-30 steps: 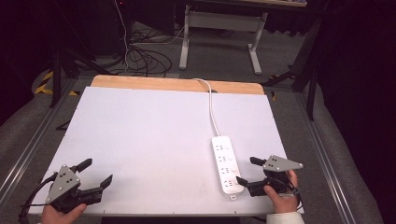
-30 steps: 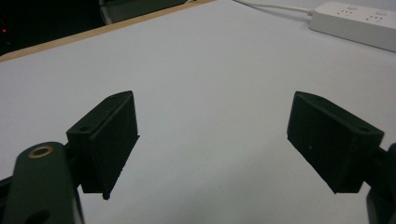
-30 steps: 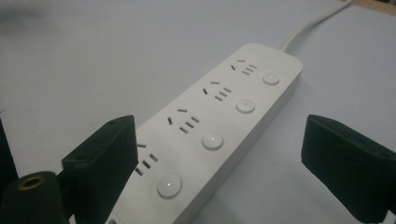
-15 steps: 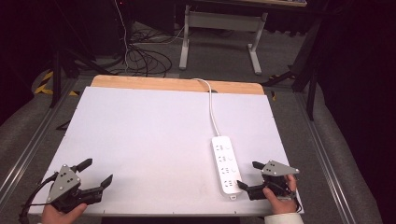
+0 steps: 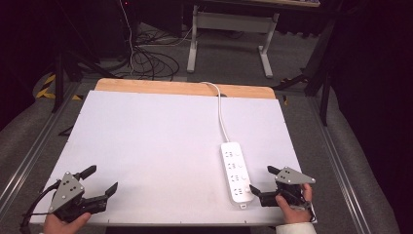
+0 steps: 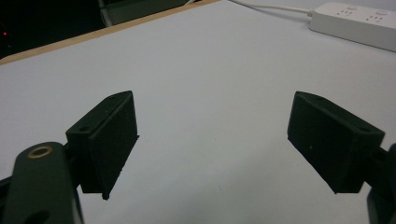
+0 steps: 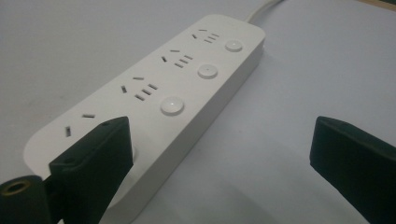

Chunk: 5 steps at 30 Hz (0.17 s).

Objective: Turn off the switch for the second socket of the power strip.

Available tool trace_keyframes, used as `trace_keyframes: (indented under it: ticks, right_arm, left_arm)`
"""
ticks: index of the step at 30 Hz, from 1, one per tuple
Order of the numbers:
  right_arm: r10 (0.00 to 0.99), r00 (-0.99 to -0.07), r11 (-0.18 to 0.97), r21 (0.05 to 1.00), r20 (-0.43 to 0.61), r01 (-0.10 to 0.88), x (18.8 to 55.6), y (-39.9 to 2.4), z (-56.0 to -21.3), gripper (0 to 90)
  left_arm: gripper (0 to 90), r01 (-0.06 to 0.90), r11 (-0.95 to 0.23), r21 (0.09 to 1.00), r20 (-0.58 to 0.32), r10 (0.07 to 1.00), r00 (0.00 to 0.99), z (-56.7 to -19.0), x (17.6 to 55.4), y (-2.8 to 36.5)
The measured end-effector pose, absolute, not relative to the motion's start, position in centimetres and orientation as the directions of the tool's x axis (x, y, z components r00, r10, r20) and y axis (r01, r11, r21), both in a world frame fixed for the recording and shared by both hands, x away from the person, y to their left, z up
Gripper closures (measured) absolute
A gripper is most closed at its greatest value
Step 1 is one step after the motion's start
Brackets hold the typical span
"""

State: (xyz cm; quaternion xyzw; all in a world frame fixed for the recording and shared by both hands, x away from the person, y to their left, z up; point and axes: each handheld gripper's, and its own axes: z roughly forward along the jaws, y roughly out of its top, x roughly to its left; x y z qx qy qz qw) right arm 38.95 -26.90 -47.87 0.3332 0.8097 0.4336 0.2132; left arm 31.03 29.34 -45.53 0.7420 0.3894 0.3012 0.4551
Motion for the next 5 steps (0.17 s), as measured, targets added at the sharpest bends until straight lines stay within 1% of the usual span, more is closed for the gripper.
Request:
trace_keyframes:
  ticks: [5]
  right_arm:
    - [0.754,-0.654,0.398,0.838,-0.066,0.374,38.99,-27.05,-47.88,6.4]
  left_arm:
    - [16.6,0.308,-0.276,0.910,0.080,0.849,0.523,-45.54,31.10,29.41]
